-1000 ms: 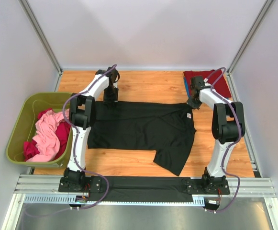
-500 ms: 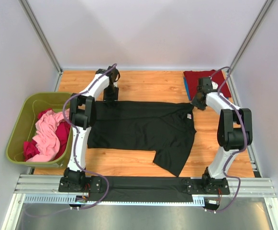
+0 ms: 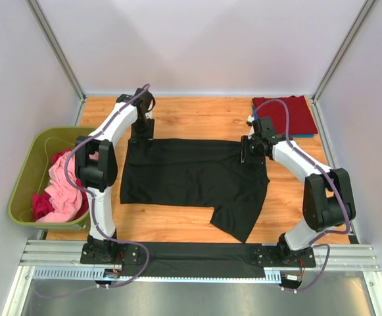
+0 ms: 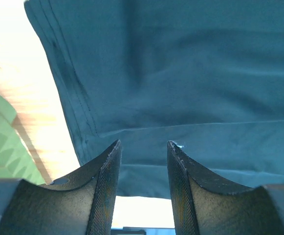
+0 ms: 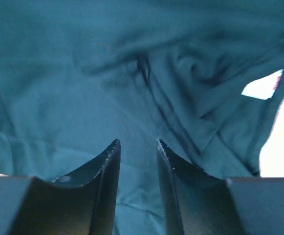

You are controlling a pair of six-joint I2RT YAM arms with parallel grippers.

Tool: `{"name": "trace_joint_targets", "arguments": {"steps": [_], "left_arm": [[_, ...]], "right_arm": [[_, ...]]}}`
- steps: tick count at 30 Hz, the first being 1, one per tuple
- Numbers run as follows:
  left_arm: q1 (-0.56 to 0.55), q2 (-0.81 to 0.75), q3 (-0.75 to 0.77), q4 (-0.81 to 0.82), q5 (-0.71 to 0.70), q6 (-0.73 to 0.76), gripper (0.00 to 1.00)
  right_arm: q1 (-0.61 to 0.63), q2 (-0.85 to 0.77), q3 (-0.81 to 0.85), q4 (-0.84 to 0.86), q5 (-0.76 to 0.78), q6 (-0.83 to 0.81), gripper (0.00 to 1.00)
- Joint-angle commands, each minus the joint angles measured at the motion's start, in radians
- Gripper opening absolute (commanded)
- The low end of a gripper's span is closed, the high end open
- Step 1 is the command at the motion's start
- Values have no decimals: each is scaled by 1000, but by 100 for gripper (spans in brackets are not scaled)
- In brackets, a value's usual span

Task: Fold and stack the t-shirts
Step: Fold the tshirt

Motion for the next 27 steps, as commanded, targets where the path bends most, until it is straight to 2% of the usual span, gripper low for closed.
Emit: {"name": "trace_joint_targets", "arguments": {"steps": [1, 5, 8, 13, 19, 27], "left_arm": [[42, -6, -42, 7, 28, 18, 49], [76, -5, -53, 3, 51, 16, 49], [96, 4, -47, -2, 121, 19, 49], [102, 47, 10, -34, 83, 29, 49], [102, 76, 36, -79, 33, 25, 48], [118, 41, -63, -36, -3, -34, 47]], "right_arm": [[7, 36, -9, -32, -91, -73, 38], [8, 95, 27, 28, -152, -106, 42], [8, 190, 102, 33, -165, -133, 45], [8, 313, 235, 13, -143, -159, 50], [8, 376, 303, -10, -123, -195, 51], [10, 366, 278, -17, -132, -241, 45]]}}
